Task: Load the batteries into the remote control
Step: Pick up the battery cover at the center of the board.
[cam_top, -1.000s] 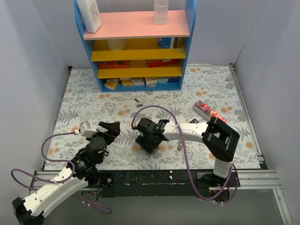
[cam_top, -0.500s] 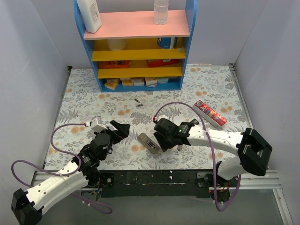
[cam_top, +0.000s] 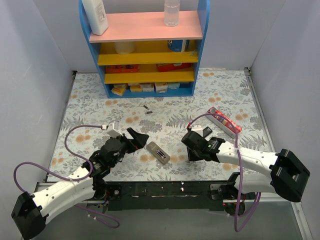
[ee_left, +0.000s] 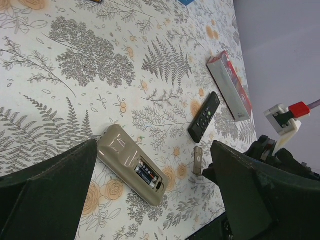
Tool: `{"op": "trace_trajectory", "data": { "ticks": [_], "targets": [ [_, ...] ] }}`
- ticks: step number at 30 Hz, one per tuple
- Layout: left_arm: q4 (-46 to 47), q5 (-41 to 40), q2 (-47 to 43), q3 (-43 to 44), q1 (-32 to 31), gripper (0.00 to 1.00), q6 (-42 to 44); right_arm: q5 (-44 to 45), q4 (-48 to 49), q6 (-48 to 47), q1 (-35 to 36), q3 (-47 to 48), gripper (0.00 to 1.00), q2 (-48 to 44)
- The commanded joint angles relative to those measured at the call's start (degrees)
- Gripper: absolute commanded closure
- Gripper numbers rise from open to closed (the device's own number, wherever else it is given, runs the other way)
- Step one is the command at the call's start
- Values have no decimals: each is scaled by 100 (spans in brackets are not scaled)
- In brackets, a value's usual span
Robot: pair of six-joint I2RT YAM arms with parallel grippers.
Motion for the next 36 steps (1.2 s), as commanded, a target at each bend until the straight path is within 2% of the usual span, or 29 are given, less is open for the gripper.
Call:
{"op": "trace_trajectory", "data": {
  "ticks": [1, 12, 23, 28, 36],
  "targets": [
    [300, 354, 25, 131, 5, 2, 70, 118, 455, 325, -26, -76, 63, -29],
    [625, 573, 253, 60, 5, 2, 113, 179, 376, 457, -35, -146, 69, 191],
    [836, 705, 385, 7, 5, 2, 52, 39, 341, 457, -35, -296, 70, 279],
    [845, 784, 464, 34, 5, 2, 52, -32, 341, 422, -35, -375, 76, 262],
    [968, 1144, 517, 78, 5, 2, 43, 91, 183, 80, -26, -305, 99, -133]
  ]
}}
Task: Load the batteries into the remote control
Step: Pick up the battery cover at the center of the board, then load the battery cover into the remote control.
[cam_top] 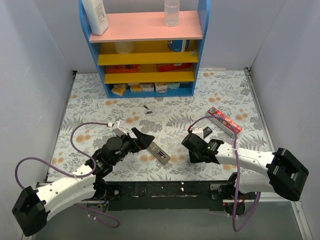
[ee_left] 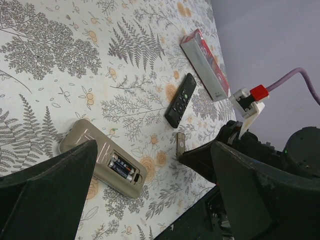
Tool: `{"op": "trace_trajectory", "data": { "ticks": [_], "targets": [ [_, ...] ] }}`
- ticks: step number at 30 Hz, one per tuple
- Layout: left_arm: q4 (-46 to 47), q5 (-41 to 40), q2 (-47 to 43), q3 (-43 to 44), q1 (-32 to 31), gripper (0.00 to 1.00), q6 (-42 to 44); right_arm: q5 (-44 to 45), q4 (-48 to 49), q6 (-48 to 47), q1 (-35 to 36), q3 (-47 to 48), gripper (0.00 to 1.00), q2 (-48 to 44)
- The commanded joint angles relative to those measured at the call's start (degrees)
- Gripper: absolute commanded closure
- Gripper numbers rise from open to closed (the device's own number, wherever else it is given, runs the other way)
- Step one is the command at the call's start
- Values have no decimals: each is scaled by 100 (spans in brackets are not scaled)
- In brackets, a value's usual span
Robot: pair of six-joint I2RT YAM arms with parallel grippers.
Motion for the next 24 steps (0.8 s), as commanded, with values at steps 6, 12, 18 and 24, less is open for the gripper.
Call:
{"op": "trace_trajectory", "data": {
  "ticks": [6, 12, 18, 24],
  "targets": [
    [601, 771, 290, 143, 5, 2, -3, -219, 65, -1077, 22, 164, 99, -919],
    [689, 1281, 1002, 573, 5, 2, -30, -1203, 1013, -2141, 66, 243, 99, -1517],
    [1180, 1694, 1976, 890, 5, 8, -301, -2030, 1761, -3091, 92, 155, 99, -1614],
    [1673, 2195, 2637, 1075, -3, 15, -548, -2611, 2228, -3426, 163, -38, 99, -1719]
  ]
}}
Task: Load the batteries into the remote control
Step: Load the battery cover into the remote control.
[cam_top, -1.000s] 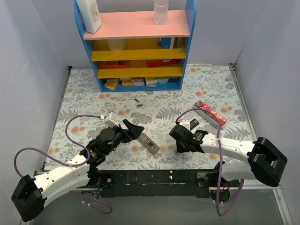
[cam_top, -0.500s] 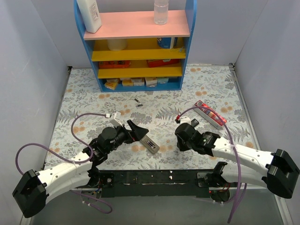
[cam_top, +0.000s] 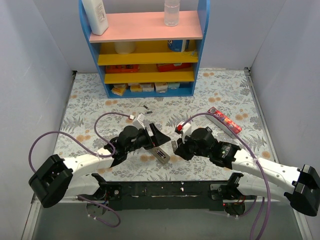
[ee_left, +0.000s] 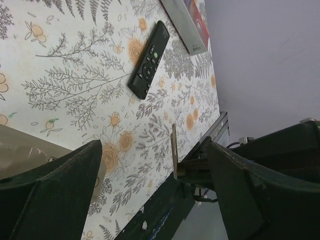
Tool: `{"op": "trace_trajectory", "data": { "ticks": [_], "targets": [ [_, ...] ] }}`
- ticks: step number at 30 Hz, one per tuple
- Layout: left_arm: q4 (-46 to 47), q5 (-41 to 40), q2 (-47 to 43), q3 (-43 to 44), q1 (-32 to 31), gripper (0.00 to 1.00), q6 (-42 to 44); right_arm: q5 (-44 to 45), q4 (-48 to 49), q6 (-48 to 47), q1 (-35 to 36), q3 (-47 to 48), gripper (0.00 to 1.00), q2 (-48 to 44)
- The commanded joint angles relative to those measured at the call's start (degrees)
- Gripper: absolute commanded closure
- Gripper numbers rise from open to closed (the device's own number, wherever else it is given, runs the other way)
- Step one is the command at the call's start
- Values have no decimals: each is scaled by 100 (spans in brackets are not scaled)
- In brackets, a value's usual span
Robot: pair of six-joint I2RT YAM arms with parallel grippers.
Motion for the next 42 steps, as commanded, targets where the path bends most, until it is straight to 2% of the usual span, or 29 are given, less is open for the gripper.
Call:
{"op": "trace_trajectory", "data": {
  "ticks": [1, 5, 8, 15, 19, 20, 22, 23, 26, 28, 29, 32, 35, 42],
  "targets": [
    [462, 501, 198, 214, -3, 16, -152, -561, 698, -480, 62, -110, 99, -185],
    [243, 721, 470, 389, -3, 19, -82, -667, 840, -673, 62, -67, 99, -63],
    [418, 888, 567, 372, -3, 24, -170, -737, 1004, -717, 62, -57, 99, -9],
    [252, 1090, 656, 486, -21, 44, -108, -939, 1594, -550, 80, -348, 99, -246],
    [243, 1090, 507, 451, -56, 66, -161, -948, 1595, -585, 80, -392, 99, -194],
    [243, 1091, 480, 443, -56, 78, -170, -939, 1603, -585, 88, -401, 99, -194],
    [260, 1082, 375, 434, -74, 88, -170, -922, 1699, -550, 80, -479, 99, -203],
    [278, 1073, 331, 399, -83, 100, -170, -922, 1735, -489, 88, -506, 99, -220],
    [471, 959, 51, 180, -83, 100, -83, -817, 1770, -261, 80, -506, 97, -299],
    [629, 810, -152, 48, -83, 100, 14, -650, 1779, 64, 80, -532, 79, -457],
    [699, 748, -344, -31, -83, 100, 119, -571, 1797, 170, 80, -541, 62, -518],
    [1006, 572, -722, -348, -83, 100, 295, -491, 1831, 592, 71, -541, 38, -773],
    [1612, 546, -926, -743, -74, 100, 366, -683, 2016, 943, 45, -550, 30, -941],
    [3142, 660, -1050, -1438, -74, 100, 375, -1036, 2772, 1524, -52, -664, 27, -871]
  ]
}}
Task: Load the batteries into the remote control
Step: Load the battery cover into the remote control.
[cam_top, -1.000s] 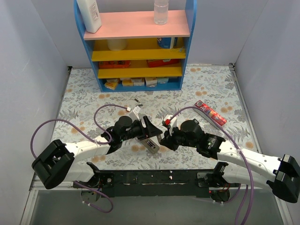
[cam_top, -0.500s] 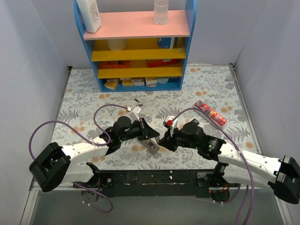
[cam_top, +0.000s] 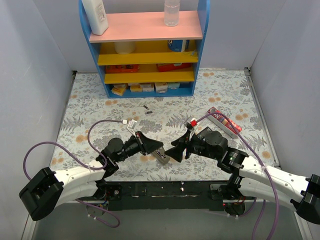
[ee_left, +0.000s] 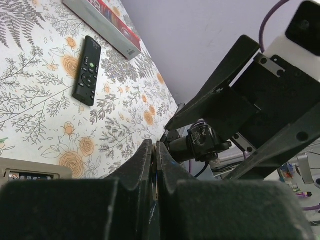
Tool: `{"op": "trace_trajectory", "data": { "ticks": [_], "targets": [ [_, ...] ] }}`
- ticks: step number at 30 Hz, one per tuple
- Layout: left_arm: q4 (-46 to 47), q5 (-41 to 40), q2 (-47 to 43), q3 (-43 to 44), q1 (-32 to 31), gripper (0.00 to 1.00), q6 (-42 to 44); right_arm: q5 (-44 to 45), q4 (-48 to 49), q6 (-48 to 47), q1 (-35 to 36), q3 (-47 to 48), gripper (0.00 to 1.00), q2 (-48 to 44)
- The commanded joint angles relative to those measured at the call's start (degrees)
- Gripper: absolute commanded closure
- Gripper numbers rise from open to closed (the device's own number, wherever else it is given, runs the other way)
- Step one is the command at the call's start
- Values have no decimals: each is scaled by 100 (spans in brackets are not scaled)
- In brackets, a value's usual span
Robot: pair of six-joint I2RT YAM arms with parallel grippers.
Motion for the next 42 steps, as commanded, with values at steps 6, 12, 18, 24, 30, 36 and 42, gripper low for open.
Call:
{"op": "trace_trajectory", "data": {
  "ticks": [6, 12, 18, 24, 30, 36, 42],
  "targets": [
    [1890, 338, 0, -361, -13, 100, 185, -668, 1257, 659, -193, -228, 33, 258],
    [2180, 531, 61, -326, -21, 100, 186, -1072, 1433, 572, -281, -70, 43, 451],
    [2401, 681, 88, -291, -30, 100, 185, -1292, 1951, 791, -281, -236, 59, 566],
    [2488, 742, 167, -265, -39, 100, 317, -1442, 2137, 739, -281, -281, 83, 724],
    [1999, 445, 106, -230, -48, 62, 308, -1004, 1436, 3, -281, -114, 99, 681],
    [-344, -425, -676, 357, -65, 8, -6, 200, 644, -1114, -237, 45, 99, 539],
    [-2614, -1532, -932, 974, -92, 3, -806, 1798, 782, -2353, 210, -8, 99, 671]
  ]
}}
